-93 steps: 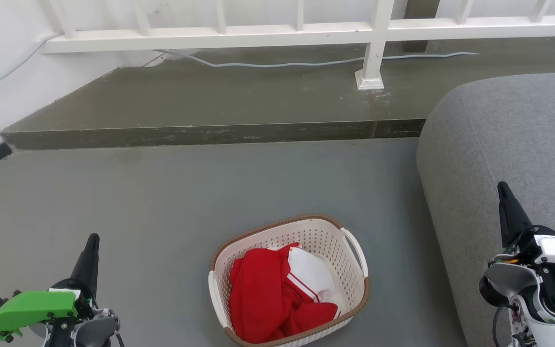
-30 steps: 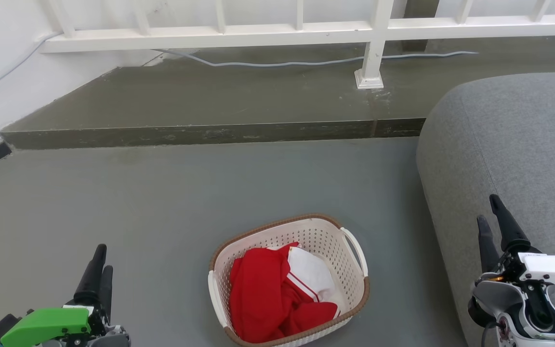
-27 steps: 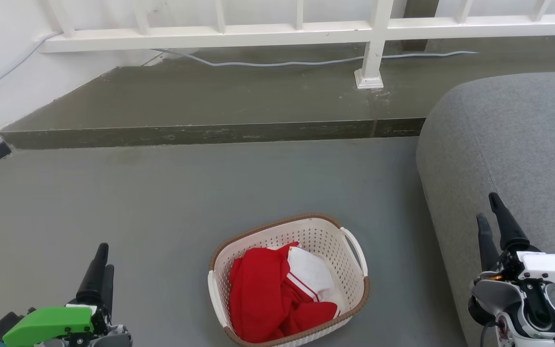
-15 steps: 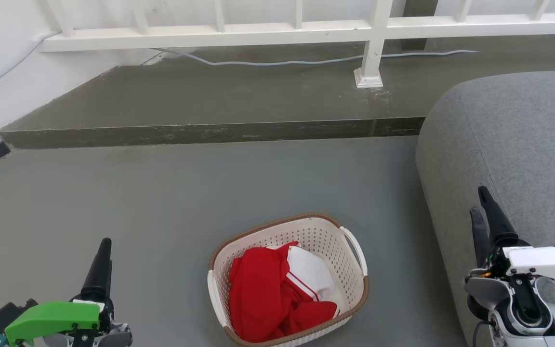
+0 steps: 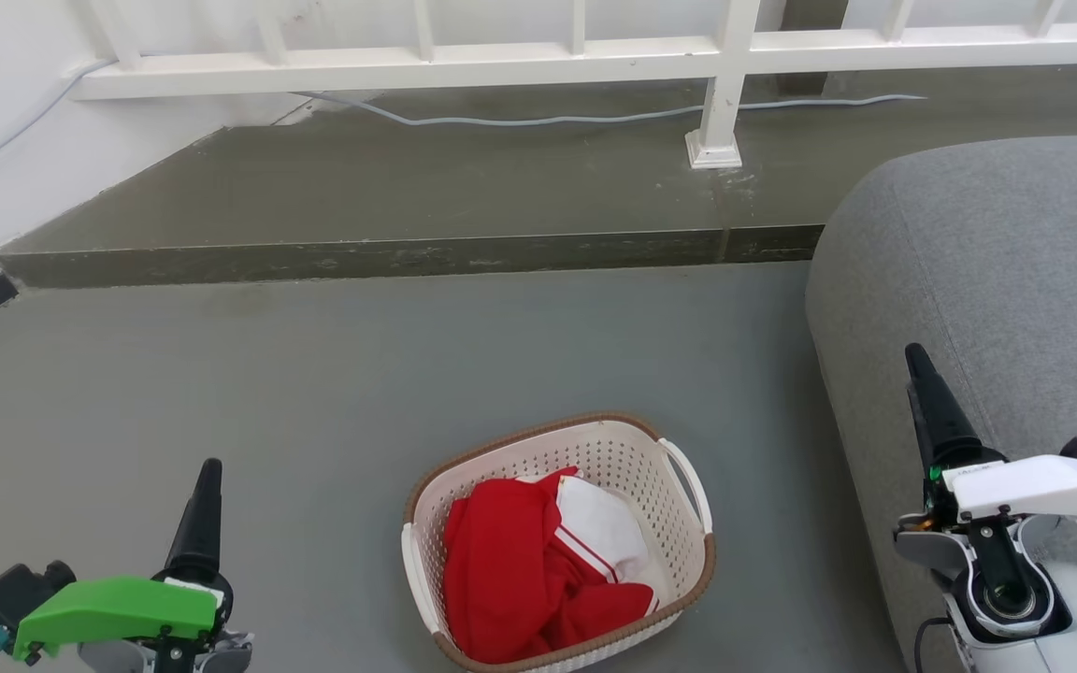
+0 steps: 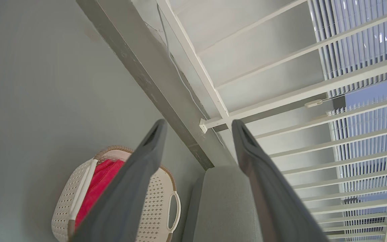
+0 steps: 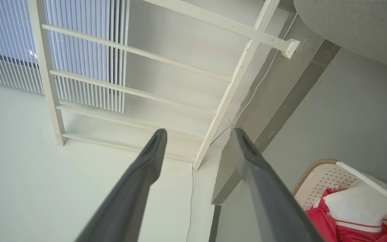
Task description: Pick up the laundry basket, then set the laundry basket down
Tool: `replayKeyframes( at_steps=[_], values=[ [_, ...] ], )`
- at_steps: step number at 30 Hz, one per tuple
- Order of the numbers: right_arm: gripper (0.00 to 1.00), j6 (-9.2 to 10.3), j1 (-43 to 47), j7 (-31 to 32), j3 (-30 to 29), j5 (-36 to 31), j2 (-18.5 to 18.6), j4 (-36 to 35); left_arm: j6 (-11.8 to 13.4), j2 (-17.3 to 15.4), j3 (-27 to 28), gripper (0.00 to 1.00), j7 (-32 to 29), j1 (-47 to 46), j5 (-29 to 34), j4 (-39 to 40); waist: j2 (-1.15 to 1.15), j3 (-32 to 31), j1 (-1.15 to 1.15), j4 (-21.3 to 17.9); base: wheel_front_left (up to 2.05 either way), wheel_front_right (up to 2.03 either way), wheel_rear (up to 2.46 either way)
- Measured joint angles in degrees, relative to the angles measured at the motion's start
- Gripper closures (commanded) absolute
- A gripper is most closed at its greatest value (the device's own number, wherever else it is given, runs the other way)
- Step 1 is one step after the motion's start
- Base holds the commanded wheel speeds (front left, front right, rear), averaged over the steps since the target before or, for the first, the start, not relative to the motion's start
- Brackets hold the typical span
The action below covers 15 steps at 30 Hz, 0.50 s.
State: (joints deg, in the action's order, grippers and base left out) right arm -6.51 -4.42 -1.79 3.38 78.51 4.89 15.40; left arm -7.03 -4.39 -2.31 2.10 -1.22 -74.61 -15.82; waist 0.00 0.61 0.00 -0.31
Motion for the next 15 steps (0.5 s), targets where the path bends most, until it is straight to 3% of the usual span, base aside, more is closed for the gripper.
replayKeyframes(
  at_steps=[15],
  values=[
    [0.00, -0.01, -1.9, -3.0, 2.7, -13.7, 1.5, 0.3, 0.1, 0.0, -1.4, 0.00, 2.7, -1.2, 14.2, 1.6, 0.00, 0.2, 0.00, -0.1, 0.00, 0.00, 0.00]
  ],
)
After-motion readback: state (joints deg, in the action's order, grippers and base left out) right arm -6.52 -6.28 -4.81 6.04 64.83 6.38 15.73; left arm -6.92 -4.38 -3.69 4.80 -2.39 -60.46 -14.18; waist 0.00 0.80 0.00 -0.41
